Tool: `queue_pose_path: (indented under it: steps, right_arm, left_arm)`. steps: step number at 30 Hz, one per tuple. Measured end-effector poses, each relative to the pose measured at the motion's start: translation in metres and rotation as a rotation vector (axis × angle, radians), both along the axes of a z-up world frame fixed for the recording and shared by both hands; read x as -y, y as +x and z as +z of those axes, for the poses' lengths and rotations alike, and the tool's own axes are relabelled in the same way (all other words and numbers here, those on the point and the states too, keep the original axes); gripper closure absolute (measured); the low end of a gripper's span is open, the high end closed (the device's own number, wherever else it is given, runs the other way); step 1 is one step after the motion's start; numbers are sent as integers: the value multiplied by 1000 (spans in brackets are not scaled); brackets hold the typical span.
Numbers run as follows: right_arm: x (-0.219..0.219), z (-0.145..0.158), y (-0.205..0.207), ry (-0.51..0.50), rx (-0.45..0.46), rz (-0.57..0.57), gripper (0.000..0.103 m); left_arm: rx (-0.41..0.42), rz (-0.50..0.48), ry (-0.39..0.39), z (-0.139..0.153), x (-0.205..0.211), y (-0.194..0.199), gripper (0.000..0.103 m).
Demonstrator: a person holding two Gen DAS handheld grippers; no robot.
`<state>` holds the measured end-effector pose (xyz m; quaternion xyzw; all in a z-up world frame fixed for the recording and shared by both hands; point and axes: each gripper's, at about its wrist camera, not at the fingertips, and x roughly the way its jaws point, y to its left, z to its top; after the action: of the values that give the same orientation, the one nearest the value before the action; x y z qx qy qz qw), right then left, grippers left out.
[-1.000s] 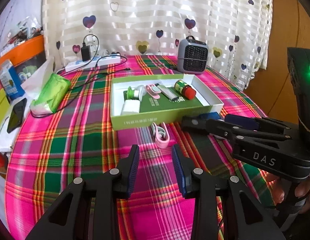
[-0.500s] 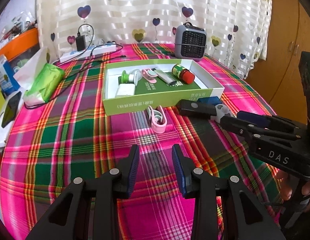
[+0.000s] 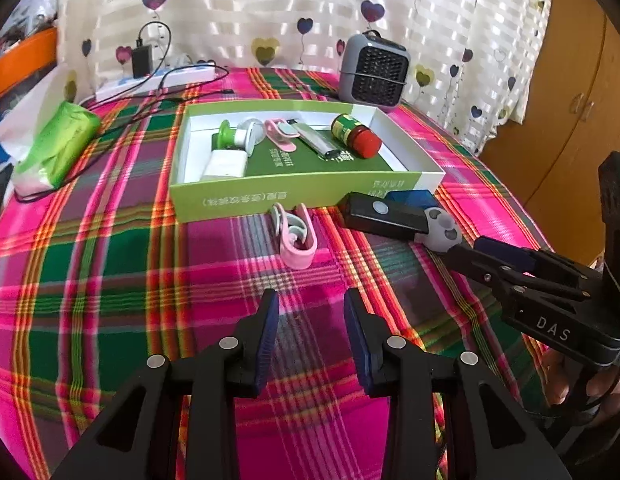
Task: Organize rigid objects
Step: 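Close the left gripper on the pink hook while the right closes on the white round gadget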
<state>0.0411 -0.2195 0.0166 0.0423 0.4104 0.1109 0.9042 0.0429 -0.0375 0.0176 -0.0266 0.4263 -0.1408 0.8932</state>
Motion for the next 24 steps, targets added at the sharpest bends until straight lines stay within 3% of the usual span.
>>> queue_pose_path:
  steps: [24]
  right_arm:
    - [1,-11,35,-72,-49,21,53]
  left_arm:
    - [-46,28,41,-8,11,43,70]
